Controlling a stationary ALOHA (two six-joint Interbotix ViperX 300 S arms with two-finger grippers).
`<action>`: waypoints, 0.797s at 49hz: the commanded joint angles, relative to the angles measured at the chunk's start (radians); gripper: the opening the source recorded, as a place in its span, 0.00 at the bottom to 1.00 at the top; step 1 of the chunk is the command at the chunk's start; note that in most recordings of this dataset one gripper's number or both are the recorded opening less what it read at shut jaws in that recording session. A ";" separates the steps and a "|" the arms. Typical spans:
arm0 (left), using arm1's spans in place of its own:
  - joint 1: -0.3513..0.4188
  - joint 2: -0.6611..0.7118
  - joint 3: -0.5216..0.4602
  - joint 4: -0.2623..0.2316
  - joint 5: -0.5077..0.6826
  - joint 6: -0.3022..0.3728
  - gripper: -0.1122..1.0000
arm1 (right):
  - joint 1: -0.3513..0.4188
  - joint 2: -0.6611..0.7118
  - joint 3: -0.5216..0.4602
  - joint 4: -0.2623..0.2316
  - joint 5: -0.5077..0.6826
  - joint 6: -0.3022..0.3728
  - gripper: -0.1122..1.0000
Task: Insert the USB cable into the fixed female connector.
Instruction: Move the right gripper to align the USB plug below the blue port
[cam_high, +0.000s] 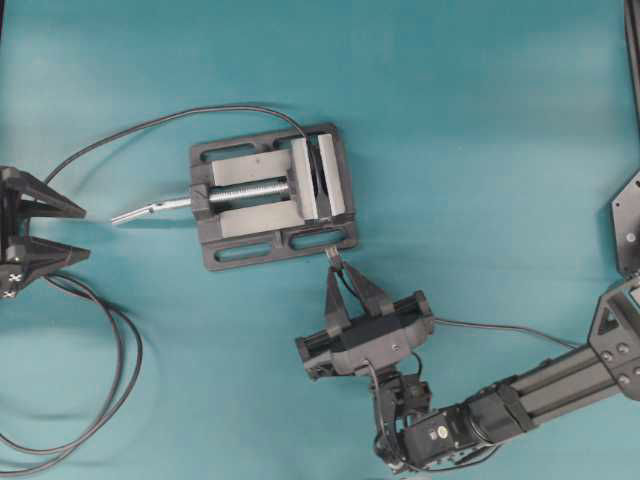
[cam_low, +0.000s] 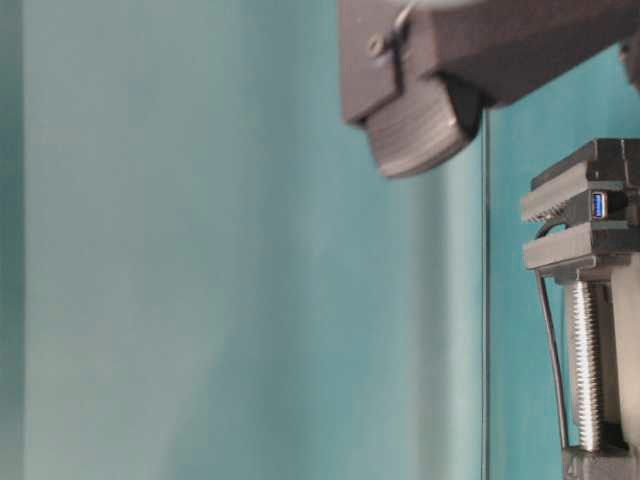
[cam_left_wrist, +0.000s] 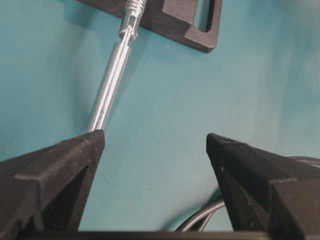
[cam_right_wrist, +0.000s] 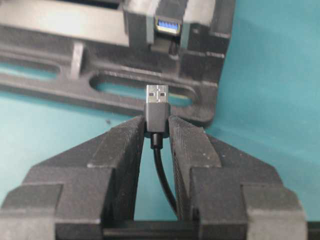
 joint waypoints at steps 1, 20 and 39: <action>0.003 0.005 -0.011 0.003 -0.005 -0.011 0.99 | -0.012 -0.021 -0.037 0.009 -0.014 -0.006 0.28; 0.003 0.005 -0.011 0.003 -0.005 -0.011 0.99 | -0.041 -0.021 -0.097 0.048 -0.015 -0.015 0.28; 0.003 0.006 -0.011 0.003 -0.005 -0.011 0.99 | -0.057 -0.026 -0.097 0.064 -0.017 -0.055 0.28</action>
